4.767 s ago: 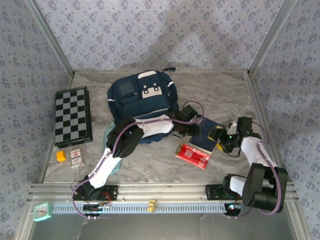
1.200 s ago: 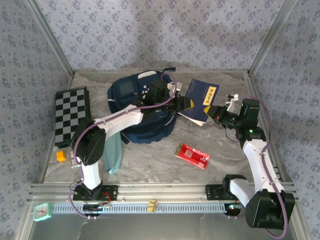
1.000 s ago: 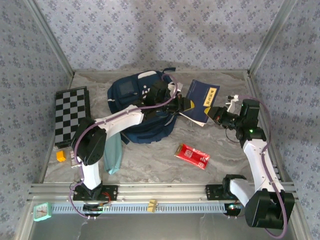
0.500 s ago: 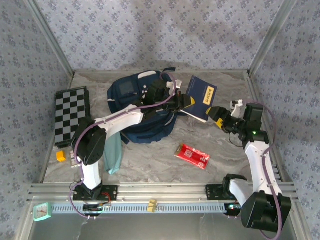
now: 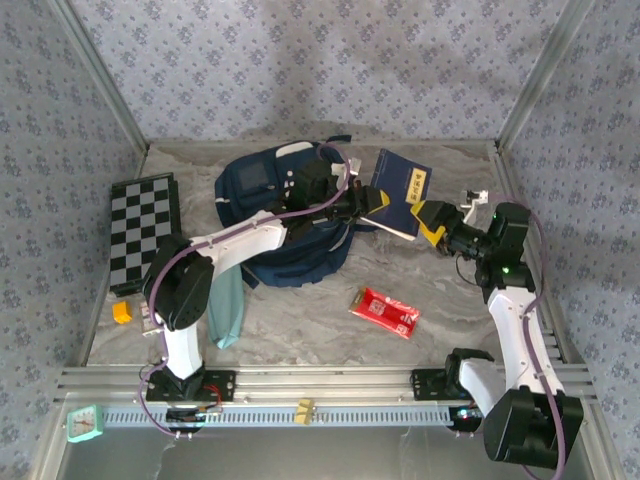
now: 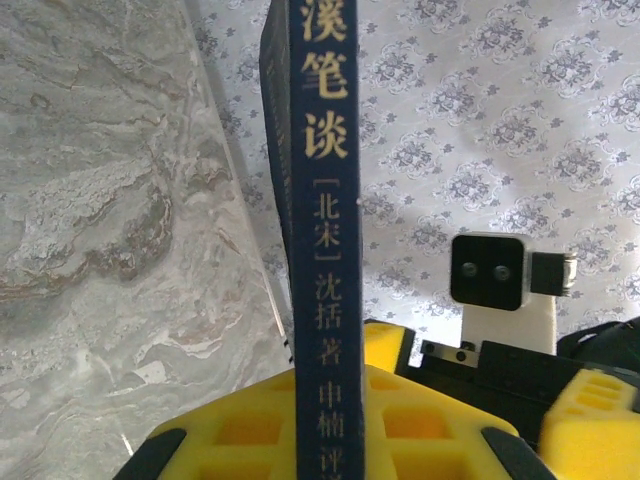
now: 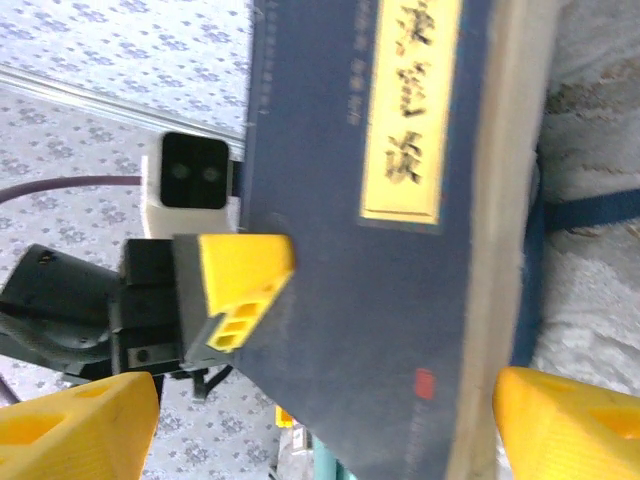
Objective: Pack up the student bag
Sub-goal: Pass the book.
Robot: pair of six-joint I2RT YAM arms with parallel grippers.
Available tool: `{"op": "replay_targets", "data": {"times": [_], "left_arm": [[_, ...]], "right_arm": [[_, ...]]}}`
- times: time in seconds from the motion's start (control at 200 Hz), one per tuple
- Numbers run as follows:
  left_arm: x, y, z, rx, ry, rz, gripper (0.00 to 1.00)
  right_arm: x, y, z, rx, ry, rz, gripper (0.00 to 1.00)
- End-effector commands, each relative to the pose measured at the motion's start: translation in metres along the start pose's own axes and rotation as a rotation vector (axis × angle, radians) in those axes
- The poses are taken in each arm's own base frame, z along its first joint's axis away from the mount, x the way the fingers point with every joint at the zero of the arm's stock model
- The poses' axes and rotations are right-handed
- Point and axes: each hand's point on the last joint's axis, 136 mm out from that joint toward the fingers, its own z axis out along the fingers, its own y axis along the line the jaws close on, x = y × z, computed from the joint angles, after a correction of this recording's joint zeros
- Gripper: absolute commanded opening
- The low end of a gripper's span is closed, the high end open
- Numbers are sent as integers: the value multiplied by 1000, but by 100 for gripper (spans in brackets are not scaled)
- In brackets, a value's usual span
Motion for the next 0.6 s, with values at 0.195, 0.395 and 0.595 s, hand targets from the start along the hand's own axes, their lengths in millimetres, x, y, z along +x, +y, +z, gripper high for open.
{"op": "replay_targets", "data": {"times": [0.195,0.395,0.595], "left_arm": [[-13,-43,-11,95,-61,66,0],[-8,-43,-3,74,-51,72,0],[-11,-27,-4,28,-68,74,0]], "right_arm": [[8,-45,15,135,52,125,91],[-5,-18,27,-12,37,142,86],[-13,8,17,-57,-10,94,76]]}}
